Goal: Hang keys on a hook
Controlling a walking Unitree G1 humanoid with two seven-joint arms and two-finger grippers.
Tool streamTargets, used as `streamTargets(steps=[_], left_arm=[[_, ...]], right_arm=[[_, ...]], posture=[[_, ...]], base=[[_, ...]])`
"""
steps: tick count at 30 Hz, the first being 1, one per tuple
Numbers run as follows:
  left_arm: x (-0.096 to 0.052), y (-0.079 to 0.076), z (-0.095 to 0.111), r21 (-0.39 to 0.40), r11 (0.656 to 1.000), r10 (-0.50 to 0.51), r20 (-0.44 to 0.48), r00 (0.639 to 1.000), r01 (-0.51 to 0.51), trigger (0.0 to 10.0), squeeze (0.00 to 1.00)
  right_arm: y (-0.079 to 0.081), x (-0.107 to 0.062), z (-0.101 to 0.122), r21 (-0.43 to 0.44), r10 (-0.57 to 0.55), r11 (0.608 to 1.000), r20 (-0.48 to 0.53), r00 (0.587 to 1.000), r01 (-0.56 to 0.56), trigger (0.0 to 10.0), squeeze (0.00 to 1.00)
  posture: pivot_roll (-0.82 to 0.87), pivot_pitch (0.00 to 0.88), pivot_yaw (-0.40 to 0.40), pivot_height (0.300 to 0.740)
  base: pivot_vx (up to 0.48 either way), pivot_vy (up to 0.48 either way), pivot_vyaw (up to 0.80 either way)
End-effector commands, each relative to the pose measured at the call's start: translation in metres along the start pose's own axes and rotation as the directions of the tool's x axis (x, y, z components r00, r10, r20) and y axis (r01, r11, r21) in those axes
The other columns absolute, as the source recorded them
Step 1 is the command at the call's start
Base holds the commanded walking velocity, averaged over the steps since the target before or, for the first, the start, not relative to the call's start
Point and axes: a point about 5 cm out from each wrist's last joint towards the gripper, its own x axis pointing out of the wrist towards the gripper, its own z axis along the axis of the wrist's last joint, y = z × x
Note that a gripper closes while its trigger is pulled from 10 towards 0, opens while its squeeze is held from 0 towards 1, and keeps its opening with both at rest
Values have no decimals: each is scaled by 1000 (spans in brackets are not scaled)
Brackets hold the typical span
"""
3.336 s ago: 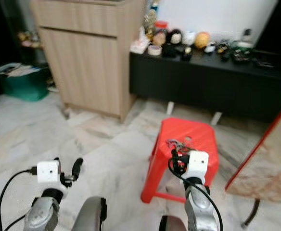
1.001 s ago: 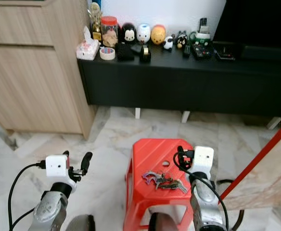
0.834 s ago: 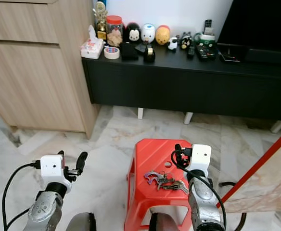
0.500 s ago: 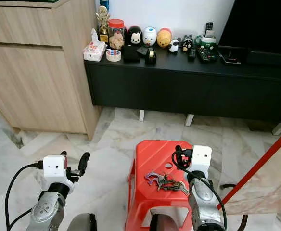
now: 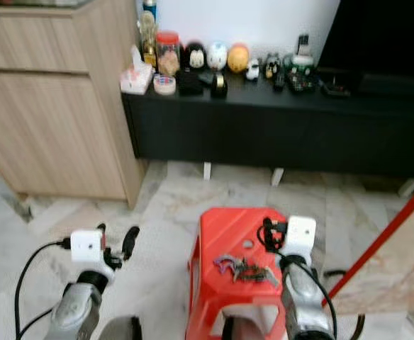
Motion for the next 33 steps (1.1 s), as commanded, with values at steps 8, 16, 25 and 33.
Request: streamTargets(steps=[8, 16, 25, 33], left_arm=[[-4, -3, -7, -8, 1000, -20, -37, 999, 20, 10000, 0], [-5, -4, -9, -9, 1000, -29, -49, 998, 29, 10000, 0], [-7, -3, -11, -4, 1000, -31, -58, 998, 31, 10000, 0], [-8, -3, -11, 0, 999, -34, -60, 998, 34, 10000, 0]], right_arm=[[-6, 1, -16, -62, 0, 998, -155, 988, -9, 10000, 0], [4, -3, -43, 56, 61, 997, -361, 931, -44, 10000, 0], [11, -6, -39, 211, 93, 977, -330, 939, -23, 10000, 0], [7, -21, -34, 321, 118, 947, -317, 941, -10, 10000, 0]], posture=[[91, 0, -92, 603], [90, 0, -91, 603], [94, 0, -92, 603], [91, 0, -93, 603]], base=[[0, 0, 0], [0, 0, 0], [0, 0, 0], [0, 0, 0]])
